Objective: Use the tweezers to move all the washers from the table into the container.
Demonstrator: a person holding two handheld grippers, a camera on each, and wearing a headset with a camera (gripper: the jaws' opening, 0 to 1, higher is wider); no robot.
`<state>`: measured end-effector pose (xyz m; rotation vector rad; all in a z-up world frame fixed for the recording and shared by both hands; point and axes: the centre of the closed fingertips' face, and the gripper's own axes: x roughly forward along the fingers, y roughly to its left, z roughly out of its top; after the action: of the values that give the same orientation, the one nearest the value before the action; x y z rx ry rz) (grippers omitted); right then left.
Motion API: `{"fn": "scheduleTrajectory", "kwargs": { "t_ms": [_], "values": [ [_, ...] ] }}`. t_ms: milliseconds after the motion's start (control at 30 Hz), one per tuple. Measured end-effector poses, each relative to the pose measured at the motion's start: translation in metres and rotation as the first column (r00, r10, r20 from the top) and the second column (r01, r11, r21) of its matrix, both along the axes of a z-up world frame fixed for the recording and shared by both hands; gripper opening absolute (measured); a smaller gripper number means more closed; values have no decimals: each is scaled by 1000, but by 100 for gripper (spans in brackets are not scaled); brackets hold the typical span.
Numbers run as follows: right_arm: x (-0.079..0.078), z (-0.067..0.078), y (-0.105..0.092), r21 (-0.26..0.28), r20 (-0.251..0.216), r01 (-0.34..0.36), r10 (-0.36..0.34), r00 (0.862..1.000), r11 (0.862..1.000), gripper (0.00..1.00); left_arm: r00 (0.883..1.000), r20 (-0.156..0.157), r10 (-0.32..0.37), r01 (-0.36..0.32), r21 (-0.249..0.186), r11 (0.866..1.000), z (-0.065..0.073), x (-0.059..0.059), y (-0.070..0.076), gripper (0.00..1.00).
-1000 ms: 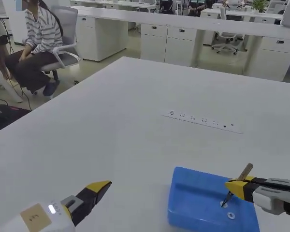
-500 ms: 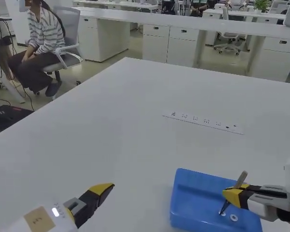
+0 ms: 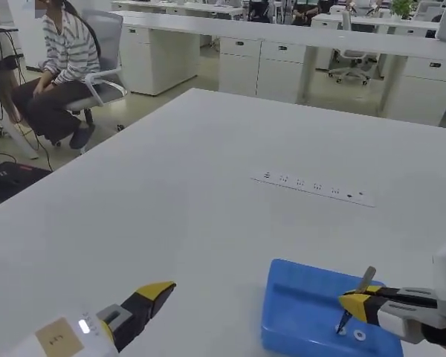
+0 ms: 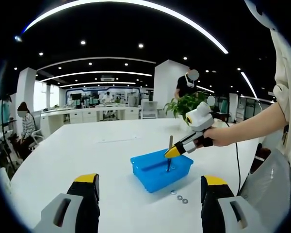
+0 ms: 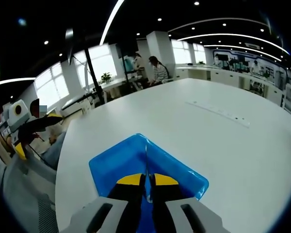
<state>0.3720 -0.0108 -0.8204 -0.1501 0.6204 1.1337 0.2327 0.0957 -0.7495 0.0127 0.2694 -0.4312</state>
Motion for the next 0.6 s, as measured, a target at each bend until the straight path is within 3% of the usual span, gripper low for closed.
{"fn": "scheduleTrajectory", "kwargs": {
  "t_ms": [100,267,600],
  "values": [
    [-1,0,-1,-8,11,-1,1,1000,1000,4,1000,1,0,0,-2,1000,0,0,0,88],
    [-3,6,-5,29,3,26,-26,1000,999,4,1000,1,3,-3,-2,1000,0,0,0,88],
    [-10,35,-6,125,-1,54,-54,999,991,3,1000,-1,-5,5,0,1000,0,0,-2,88]
  ]
}}
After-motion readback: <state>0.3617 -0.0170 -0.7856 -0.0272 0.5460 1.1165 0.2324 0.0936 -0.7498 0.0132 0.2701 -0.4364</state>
